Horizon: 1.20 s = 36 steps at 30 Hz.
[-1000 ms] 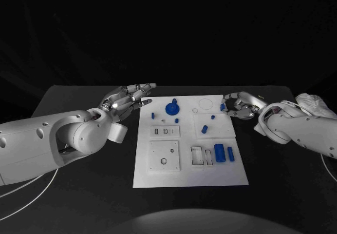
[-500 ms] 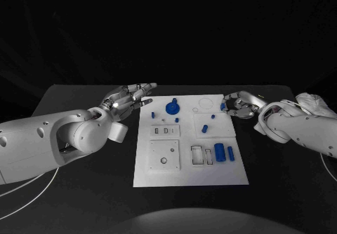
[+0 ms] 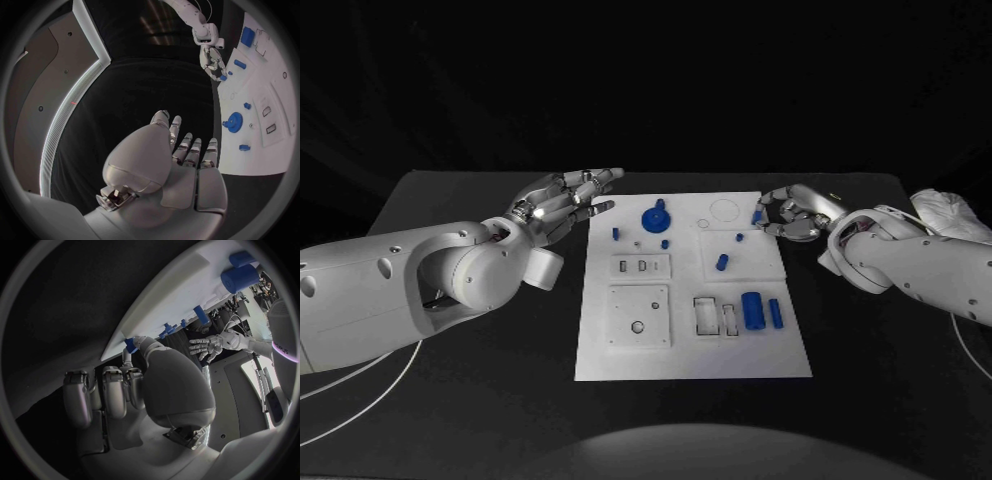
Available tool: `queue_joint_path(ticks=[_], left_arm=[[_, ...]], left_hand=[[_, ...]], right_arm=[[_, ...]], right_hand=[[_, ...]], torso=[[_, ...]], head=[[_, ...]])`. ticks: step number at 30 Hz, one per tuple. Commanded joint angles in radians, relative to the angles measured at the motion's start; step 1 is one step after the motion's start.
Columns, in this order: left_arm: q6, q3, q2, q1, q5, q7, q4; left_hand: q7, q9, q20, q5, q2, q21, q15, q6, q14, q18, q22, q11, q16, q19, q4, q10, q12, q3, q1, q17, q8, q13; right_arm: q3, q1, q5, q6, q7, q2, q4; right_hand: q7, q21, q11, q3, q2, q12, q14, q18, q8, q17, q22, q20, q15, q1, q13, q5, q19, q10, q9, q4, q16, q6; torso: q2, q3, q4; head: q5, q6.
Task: Assemble the parts on the task board
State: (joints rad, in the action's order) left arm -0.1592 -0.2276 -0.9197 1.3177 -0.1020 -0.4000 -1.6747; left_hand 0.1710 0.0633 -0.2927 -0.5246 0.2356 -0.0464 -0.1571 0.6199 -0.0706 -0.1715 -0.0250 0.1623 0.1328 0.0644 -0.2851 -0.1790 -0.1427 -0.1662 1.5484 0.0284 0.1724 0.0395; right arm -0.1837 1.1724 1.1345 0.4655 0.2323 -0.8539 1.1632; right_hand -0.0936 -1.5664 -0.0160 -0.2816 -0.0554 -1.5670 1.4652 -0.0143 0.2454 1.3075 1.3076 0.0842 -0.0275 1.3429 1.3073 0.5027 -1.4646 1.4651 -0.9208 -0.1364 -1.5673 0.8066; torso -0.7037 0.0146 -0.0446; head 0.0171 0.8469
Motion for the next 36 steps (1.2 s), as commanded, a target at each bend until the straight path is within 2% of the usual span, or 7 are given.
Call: queue_joint_path(ticks=[1, 9, 15, 23, 27, 32, 36], left_arm=[[0.018, 0.001, 0.0, 0.0, 0.003, -0.004, -0.002], [0.017, 0.001, -0.001, -0.001, 0.003, -0.005, -0.001], [0.015, 0.001, -0.004, -0.001, 0.003, -0.003, -0.002], [0.014, 0.001, 0.003, -0.001, 0.003, 0.002, 0.004], [0.015, 0.001, 0.01, -0.001, 0.003, 0.005, 0.006], [0.015, 0.001, 0.012, -0.001, 0.003, 0.01, 0.007], [0.014, 0.001, 0.012, -0.001, 0.003, 0.013, 0.007]], left_hand=[[0.009, 0.001, 0.001, -0.006, -0.003, -0.006, -0.004, 0.0, 0.006, -0.002, -0.001, 0.001, 0.004, 0.005, 0.003, -0.005, -0.006, 0.007, 0.003, 0.001, 0.006, 0.001], [0.009, 0.001, 0.001, -0.006, -0.003, -0.006, -0.004, 0.0, 0.006, -0.002, -0.001, 0.001, 0.004, 0.005, 0.003, -0.005, -0.006, 0.007, 0.003, 0.001, 0.006, 0.001], [0.01, 0.001, 0.0, -0.006, -0.003, -0.006, -0.004, -0.002, 0.006, -0.002, -0.001, 0.001, 0.004, 0.005, 0.003, -0.005, -0.006, 0.008, 0.004, 0.001, 0.006, 0.001], [0.01, 0.001, 0.0, -0.006, -0.003, -0.006, -0.004, -0.002, 0.006, -0.002, -0.001, 0.001, 0.005, 0.005, 0.003, -0.005, -0.007, 0.008, 0.004, 0.001, 0.006, 0.001], [0.01, 0.001, 0.0, -0.006, -0.003, -0.006, -0.004, -0.002, 0.006, -0.002, -0.001, 0.001, 0.005, 0.006, 0.003, -0.005, -0.007, 0.008, 0.004, 0.001, 0.005, 0.001], [0.01, 0.001, 0.0, -0.006, -0.004, -0.006, -0.004, -0.002, 0.006, -0.002, -0.001, 0.002, 0.005, 0.006, 0.002, -0.005, -0.007, 0.008, 0.003, 0.001, 0.005, 0.001], [0.01, 0.001, 0.0, -0.006, -0.004, -0.006, -0.004, -0.003, 0.006, -0.002, -0.001, 0.002, 0.005, 0.006, 0.002, -0.005, -0.007, 0.008, 0.003, 0.001, 0.005, 0.001]], right_arm=[[-0.003, -0.006, -0.04, 0.076, 0.062, 0.002, 0.001], [-0.002, -0.006, -0.092, 0.12, 0.083, 0.0, 0.008], [-0.001, 0.012, -0.1, 0.097, 0.062, -0.021, 0.074], [-0.001, 0.077, -0.044, -0.021, -0.023, -0.027, 0.215], [-0.001, 0.1, -0.028, -0.12, -0.075, 0.002, 0.264], [-0.001, 0.107, -0.007, -0.236, -0.13, 0.036, 0.306], [-0.001, 0.109, 0.026, -0.321, -0.167, 0.071, 0.319]], right_hand=[[0.011, -0.002, 0.009, 0.001, 0.009, -0.004, 0.106, 0.013, 0.013, 0.263, 0.262, -0.007, -0.01, 0.006, 0.264, 0.009, -0.103, 0.106, -0.028, 0.008, -0.003, 0.016], [0.007, 0.001, 0.009, 0.003, 0.008, -0.004, 0.106, 0.012, 0.023, 0.263, 0.261, -0.009, -0.011, 0.004, 0.264, 0.025, -0.101, 0.106, -0.036, 0.009, -0.003, 0.009], [0.001, 0.001, 0.004, 0.003, 0.003, -0.004, 0.106, 0.012, 0.025, 0.263, 0.26, -0.008, -0.009, 0.0, 0.264, 0.049, -0.1, 0.106, -0.035, 0.009, -0.003, 0.0], [-0.008, 0.013, -0.004, -0.005, 0.0, -0.004, 0.106, 0.008, 0.021, 0.263, 0.255, -0.004, -0.003, -0.001, 0.264, 0.075, -0.089, 0.106, -0.023, 0.011, -0.003, -0.008], [-0.011, 0.017, -0.007, -0.006, 0.001, -0.004, 0.106, 0.007, 0.021, 0.263, 0.253, -0.002, 0.0, -0.006, 0.264, 0.083, -0.084, 0.106, -0.018, 0.008, -0.003, -0.007], [-0.013, 0.023, -0.011, -0.007, 0.001, -0.004, 0.106, 0.005, 0.019, 0.263, 0.25, 0.001, 0.003, -0.014, 0.264, 0.086, -0.078, 0.106, -0.012, 0.004, -0.003, -0.009], [-0.015, 0.007, -0.013, -0.008, 0.001, -0.004, 0.106, 0.01, 0.017, 0.263, 0.258, 0.002, 0.005, -0.019, 0.264, 0.088, -0.095, 0.106, -0.008, 0.002, -0.003, -0.011]], torso=[[0.001, -0.0007, 0.0007], [0.002, -0.0025, 0.0012], [0.001, -0.0018, -0.0007], [0.002, -0.0025, -0.002], [0.001, -0.0007, -0.0043], [0.0, 0.0016, -0.0068], [0.001, 0.0004, -0.0073]], head=[[0.0, 0.002], [-0.002, 0.003], [-0.004, 0.005], [-0.005, 0.012], [-0.009, 0.012], [-0.026, 0.017], [-0.033, 0.023]])
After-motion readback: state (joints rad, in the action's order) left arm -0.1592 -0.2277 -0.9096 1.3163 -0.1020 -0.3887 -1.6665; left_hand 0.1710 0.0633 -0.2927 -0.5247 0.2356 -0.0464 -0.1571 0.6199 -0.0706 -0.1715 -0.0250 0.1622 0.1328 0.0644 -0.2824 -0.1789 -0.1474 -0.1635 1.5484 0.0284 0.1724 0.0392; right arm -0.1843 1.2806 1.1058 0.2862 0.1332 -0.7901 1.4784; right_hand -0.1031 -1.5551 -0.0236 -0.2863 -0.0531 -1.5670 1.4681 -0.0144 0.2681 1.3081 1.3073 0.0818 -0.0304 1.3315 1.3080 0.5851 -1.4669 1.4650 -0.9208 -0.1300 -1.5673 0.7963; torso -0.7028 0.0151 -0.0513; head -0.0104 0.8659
